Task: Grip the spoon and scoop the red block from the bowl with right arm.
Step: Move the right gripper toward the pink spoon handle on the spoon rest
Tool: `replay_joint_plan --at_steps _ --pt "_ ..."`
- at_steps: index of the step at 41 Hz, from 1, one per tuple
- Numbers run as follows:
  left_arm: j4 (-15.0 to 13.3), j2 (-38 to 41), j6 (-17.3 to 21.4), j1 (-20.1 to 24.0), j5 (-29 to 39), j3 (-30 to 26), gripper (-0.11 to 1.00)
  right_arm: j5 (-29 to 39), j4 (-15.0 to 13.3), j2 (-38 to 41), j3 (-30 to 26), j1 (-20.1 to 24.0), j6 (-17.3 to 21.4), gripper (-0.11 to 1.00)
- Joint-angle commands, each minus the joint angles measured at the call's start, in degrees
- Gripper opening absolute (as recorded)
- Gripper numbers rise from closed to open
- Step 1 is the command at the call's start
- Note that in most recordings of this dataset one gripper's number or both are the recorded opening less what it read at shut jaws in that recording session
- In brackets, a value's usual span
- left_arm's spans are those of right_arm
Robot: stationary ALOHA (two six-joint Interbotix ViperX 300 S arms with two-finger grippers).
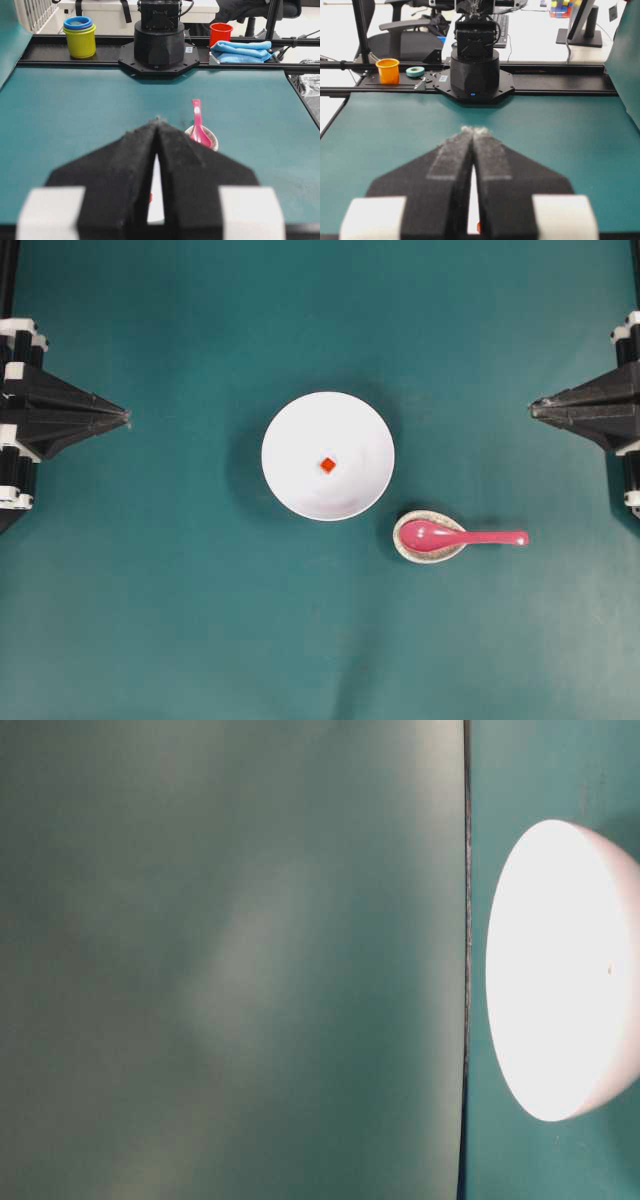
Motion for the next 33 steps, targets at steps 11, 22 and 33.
replay_joint_plan --at_steps 11,22,33 --pt "1.1 0.1 0.0 0.0 4.7 -2.0 0.00 1.3 0.9 4.0 -2.2 0.8 3.3 0.00" --pt "1.0 0.0 -1.4 0.0 6.9 -2.0 0.00 0.3 0.9 6.2 -2.2 2.1 3.6 0.01" --pt "1.0 0.0 -1.4 0.0 6.9 -2.0 0.00 -1.6 3.5 8.9 -0.4 2.6 4.3 0.52"
